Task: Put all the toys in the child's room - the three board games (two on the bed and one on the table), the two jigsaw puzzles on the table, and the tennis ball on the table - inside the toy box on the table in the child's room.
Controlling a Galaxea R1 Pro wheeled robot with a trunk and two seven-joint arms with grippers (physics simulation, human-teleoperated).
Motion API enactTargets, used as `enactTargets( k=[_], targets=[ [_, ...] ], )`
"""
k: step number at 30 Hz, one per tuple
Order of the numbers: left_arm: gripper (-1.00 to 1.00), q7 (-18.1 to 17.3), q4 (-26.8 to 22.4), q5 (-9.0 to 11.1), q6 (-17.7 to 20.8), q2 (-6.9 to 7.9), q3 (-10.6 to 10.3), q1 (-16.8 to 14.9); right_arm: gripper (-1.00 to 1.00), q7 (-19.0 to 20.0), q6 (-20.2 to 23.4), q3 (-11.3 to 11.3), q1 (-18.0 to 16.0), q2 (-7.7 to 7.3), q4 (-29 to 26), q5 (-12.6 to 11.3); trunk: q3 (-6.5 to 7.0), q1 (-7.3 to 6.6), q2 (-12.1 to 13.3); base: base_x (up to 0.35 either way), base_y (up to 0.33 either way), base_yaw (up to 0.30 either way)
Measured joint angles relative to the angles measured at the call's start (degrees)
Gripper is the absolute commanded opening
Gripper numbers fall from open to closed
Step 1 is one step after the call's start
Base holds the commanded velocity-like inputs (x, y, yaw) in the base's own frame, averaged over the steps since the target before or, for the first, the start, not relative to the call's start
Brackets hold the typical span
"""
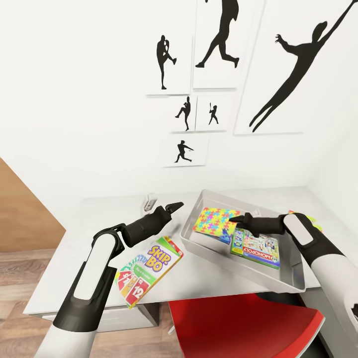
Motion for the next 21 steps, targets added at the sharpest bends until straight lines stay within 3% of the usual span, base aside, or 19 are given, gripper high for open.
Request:
enactTargets(
  k=[21],
  targets=[
    [1.00, 0.00, 0.00, 0.01, 0.01, 0.00, -0.08, 0.00, -1.00, -0.08, 0.00, -0.10, -0.76, 0.07, 0.96, 0.37, 0.00, 0.00, 0.00, 0.000, 0.000, 0.000]
  ],
)
